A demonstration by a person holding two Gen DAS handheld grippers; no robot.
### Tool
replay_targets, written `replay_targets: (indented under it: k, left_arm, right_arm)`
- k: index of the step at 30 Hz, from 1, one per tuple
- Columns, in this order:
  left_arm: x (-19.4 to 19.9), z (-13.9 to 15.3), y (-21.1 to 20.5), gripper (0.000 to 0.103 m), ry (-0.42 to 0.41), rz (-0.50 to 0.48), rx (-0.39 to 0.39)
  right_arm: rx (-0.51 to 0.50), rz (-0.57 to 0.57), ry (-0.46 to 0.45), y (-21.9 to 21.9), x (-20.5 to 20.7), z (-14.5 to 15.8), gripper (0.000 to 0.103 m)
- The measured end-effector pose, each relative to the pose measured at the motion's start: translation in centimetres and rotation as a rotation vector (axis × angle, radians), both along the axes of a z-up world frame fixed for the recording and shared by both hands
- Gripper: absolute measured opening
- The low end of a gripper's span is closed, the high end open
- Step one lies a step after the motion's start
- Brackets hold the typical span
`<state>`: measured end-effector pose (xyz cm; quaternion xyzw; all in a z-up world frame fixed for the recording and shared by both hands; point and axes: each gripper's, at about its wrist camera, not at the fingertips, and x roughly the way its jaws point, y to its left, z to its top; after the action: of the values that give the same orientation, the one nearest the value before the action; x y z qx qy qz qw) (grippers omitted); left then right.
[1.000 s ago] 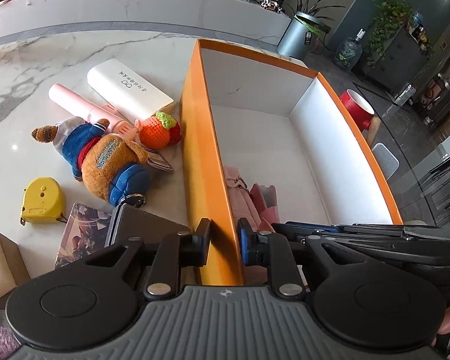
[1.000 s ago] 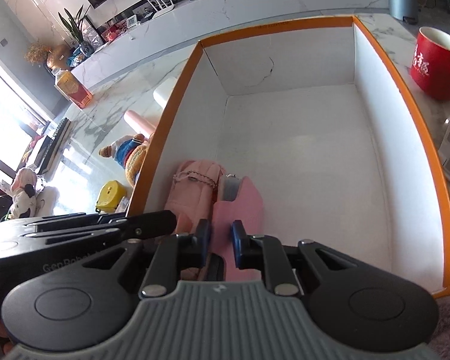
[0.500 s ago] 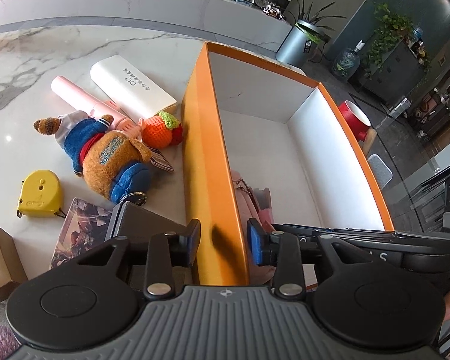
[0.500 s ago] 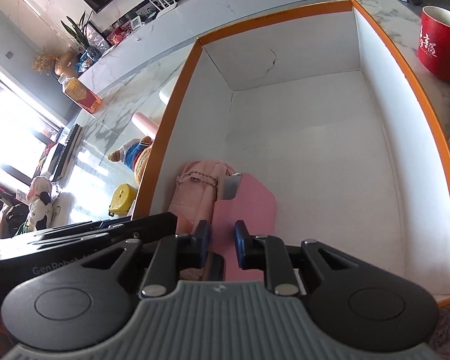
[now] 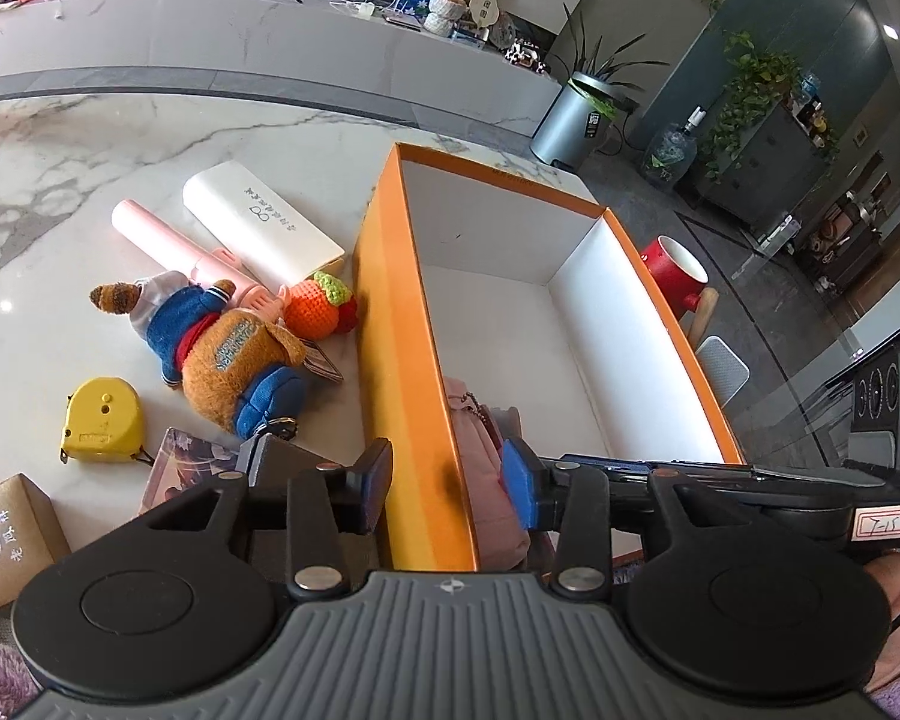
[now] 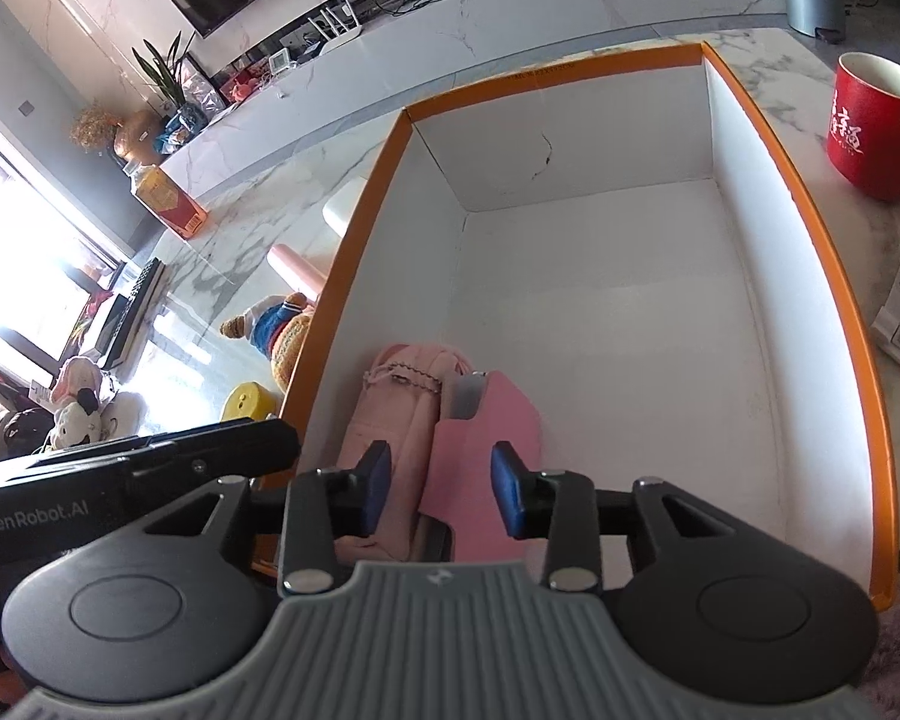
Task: Organize objects
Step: 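Lower the backpack and wallet into the box and open both tools, then grasp the dark grey box with the right tool while the left tool grasps the picture card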
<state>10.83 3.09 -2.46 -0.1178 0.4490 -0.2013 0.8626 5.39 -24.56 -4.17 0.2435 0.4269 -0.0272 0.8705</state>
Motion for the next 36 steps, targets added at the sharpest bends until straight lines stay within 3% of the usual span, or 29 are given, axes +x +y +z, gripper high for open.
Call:
replay_targets:
  k: [5, 9, 13, 20, 29, 33, 36]
  left_arm:
    - [-0.7, 1.0, 1.4, 0.047, -0.028, 0.022, 0.008]
    - [-0.9, 2.1, 3.8, 0.047, -0.041, 0.061, 0.06]
    - [-1.8, 2.5, 6.1, 0.047, -0.043, 0.07, 0.137]
    - [-3.1, 1.1, 9.1, 0.048, -0.005, 0.05, 0.246]
    - [-3.5, -1.6, 9.5, 0.05, 0.017, -0.08, 0.319]
    - [-3.1, -2.5, 9.5, 0.05, 0.022, -0.11, 0.321]
    - [-2.7, -3.2, 9.0, 0.05, 0.019, -0.137, 0.348]
  right_arm:
    - [-0.002, -0.016, -0.004, -0.1, -0.3, 0.2, 0.039]
    - [-0.01, 0.017, -0.06, 0.9, -0.6, 1.7, 0.04]
    - [-0.031, 0.102, -0.116, 3.1, -0.2, 3.1, 0.04]
    - [-0.159, 0.319, -0.164, 9.2, 1.1, 4.0, 0.04]
    - [-0.506, 0.598, -0.079, 16.6, 2.4, 0.5, 0.05]
    - [-0.681, 0.644, -0.033, 18.8, 2.9, -1.9, 0.054]
    - [-0.752, 0.662, 0.004, 19.6, 3.3, -3.3, 0.056]
